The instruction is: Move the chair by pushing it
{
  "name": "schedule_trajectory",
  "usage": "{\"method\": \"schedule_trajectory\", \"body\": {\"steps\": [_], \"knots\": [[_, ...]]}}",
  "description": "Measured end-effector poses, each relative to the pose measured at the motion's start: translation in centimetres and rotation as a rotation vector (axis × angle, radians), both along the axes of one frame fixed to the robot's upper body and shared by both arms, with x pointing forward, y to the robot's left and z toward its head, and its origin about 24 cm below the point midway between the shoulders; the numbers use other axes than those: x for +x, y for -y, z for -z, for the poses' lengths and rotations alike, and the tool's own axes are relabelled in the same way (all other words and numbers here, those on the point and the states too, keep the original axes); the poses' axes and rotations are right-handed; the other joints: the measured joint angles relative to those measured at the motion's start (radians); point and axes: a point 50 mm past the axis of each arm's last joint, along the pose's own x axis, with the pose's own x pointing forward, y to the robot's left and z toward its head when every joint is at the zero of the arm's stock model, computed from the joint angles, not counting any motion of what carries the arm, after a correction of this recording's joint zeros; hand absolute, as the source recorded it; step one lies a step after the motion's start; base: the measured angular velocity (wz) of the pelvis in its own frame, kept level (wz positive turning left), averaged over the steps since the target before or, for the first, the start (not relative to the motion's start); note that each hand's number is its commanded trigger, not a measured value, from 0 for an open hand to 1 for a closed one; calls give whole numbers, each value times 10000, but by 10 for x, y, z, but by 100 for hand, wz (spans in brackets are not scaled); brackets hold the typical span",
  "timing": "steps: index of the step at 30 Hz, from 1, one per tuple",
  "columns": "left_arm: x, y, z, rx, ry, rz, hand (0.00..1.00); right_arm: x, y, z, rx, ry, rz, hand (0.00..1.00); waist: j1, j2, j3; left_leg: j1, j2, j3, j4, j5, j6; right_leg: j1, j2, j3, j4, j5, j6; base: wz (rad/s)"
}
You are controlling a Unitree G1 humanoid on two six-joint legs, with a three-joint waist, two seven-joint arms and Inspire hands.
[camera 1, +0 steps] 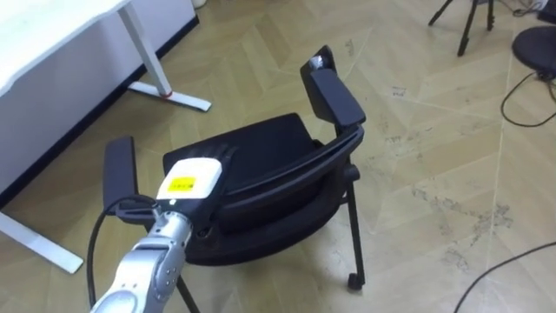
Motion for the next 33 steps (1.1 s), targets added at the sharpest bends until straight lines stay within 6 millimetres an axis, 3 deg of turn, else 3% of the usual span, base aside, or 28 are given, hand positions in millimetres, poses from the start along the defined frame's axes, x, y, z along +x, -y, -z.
{"method": "schedule_trajectory", "body": {"steps": [7, 11, 16, 22, 28, 33], "knots": [[-2, -3, 2, 164, -85, 157, 100, -2, 1, 0, -86, -70, 110, 0, 20, -37, -35, 60, -7, 164, 1, 0, 0, -10, -15, 92, -3, 105, 37, -8], [-1, -4, 5, 190, -162, 118, 100, -2, 2, 0, -191, -109, 132, 0, 9, -58, -137, 62, -5, 158, 1, 0, 0, -10, -12, 89, -4, 128, 40, 0], [0, -5, 4, 211, 21, 61, 100, -1, 4, -1, -543, -152, -58, 0, -28, -70, -143, 61, -7, 176, 0, 0, 0, -22, -7, 174, 4, 144, 58, -3], [1, -8, 5, 275, 180, 122, 100, 17, 12, -9, -1641, 303, -891, 0, -14, -192, -169, 66, -5, 204, -4, 0, 0, -69, 5, 205, 43, 172, 72, -3], [2, -11, 2, 396, 403, 110, 100, 58, 26, -31, -3906, 1441, -2333, 0, -9, -380, -113, 73, -8, 237, 0, 0, 0, -147, 15, 223, 174, 154, 85, -2], [2, -13, -1, 502, 497, 152, 100, 116, 39, -71, -6716, 3039, -4361, 0, 112, -501, -102, 43, -7, 244, 0, 0, 1, -319, 60, 353, 357, 148, 91, -8]]}}
